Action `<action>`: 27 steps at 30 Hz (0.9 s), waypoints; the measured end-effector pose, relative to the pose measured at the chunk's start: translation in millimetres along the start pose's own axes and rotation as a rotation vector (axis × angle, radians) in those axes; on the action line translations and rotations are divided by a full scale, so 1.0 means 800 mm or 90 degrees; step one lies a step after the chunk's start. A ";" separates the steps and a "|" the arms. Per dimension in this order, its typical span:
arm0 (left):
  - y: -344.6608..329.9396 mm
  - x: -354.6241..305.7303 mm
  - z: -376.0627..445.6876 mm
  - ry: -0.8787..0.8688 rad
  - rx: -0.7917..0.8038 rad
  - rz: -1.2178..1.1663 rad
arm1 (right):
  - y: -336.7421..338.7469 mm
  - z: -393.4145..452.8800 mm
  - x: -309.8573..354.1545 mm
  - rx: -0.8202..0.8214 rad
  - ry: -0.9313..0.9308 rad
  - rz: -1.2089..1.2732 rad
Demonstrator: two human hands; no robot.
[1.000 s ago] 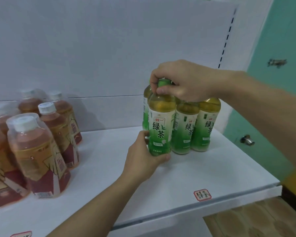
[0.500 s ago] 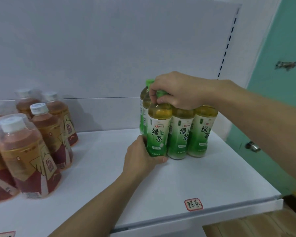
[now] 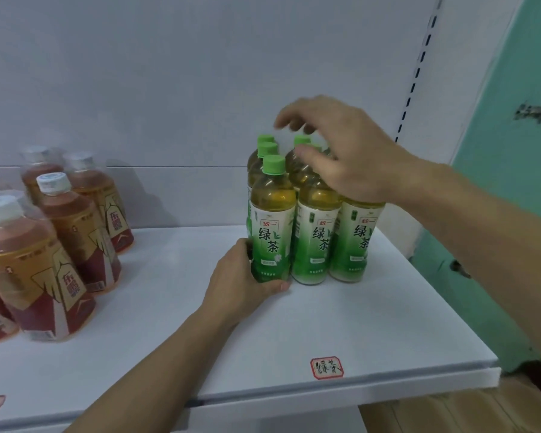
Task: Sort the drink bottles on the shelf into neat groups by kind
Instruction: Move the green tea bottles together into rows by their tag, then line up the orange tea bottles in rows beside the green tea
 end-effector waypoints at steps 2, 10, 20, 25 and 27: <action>0.001 0.000 -0.001 0.005 -0.004 0.004 | 0.015 -0.038 -0.011 -0.166 -0.037 0.032; 0.001 0.000 -0.003 -0.003 -0.012 0.054 | -0.044 -0.184 -0.019 -0.390 -0.226 0.246; 0.036 0.009 -0.095 -0.004 0.025 0.365 | -0.158 -0.232 0.038 0.097 -0.261 0.191; 0.079 0.028 -0.149 0.023 -0.005 0.341 | -0.166 -0.213 0.076 0.046 -0.303 0.221; 0.113 0.040 -0.166 0.029 -0.033 0.345 | -0.181 -0.188 0.114 0.006 -0.287 0.278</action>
Point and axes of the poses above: each hand's wrist, its own z-axis towards the middle knuckle, its own y-axis out of the back of the hand, x = y × z, the point moved 4 cm from there along z, towards the middle knuckle, and after that the axes turned 7 degrees about y, right-handed, at the moved point
